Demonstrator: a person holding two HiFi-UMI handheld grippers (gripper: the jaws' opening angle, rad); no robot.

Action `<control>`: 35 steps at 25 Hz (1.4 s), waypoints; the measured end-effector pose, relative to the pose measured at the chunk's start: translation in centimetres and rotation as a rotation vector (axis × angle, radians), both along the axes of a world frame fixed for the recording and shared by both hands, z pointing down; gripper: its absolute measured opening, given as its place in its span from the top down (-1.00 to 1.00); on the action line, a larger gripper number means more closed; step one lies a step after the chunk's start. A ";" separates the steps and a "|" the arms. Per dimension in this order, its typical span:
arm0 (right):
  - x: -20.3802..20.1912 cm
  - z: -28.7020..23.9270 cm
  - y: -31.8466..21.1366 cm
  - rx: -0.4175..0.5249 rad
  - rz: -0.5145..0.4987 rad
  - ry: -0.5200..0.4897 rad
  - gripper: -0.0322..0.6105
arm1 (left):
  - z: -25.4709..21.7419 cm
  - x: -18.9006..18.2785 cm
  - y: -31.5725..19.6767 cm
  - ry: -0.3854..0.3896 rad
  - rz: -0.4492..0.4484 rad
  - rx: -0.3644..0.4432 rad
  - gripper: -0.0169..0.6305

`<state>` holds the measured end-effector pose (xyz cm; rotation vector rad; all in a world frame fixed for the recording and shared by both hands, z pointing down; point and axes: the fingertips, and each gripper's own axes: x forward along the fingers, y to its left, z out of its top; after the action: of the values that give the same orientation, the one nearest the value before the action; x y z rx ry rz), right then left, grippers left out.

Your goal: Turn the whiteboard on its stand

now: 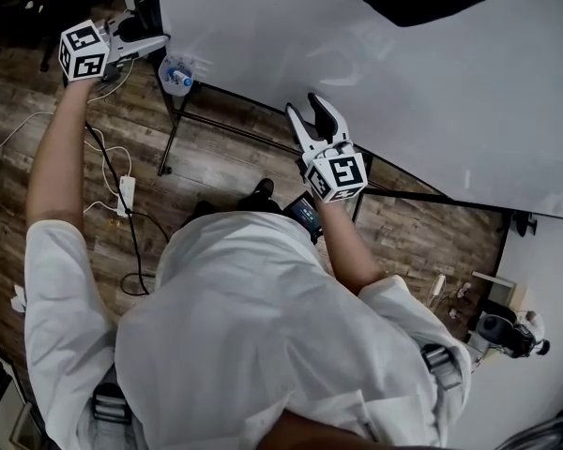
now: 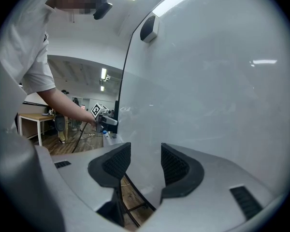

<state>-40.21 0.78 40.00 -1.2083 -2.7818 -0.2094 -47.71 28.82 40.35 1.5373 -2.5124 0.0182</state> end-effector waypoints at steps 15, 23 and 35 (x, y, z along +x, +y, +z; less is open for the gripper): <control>0.3 -0.8 -1.6 0.014 0.008 -0.020 0.30 | -0.1 0.1 0.5 -0.021 -0.070 0.011 0.31; 1.4 -0.6 -3.2 0.016 0.038 -0.015 0.30 | 0.0 0.8 3.1 -0.030 -0.277 0.028 0.27; 2.7 -2.9 -5.3 -0.031 0.082 -0.065 0.35 | -6.8 11.1 -0.6 -0.236 -0.466 0.166 0.31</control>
<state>-37.53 -4.57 37.05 -1.1113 -2.8939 -0.2027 -36.65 28.24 33.52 1.0100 -3.0708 -0.0829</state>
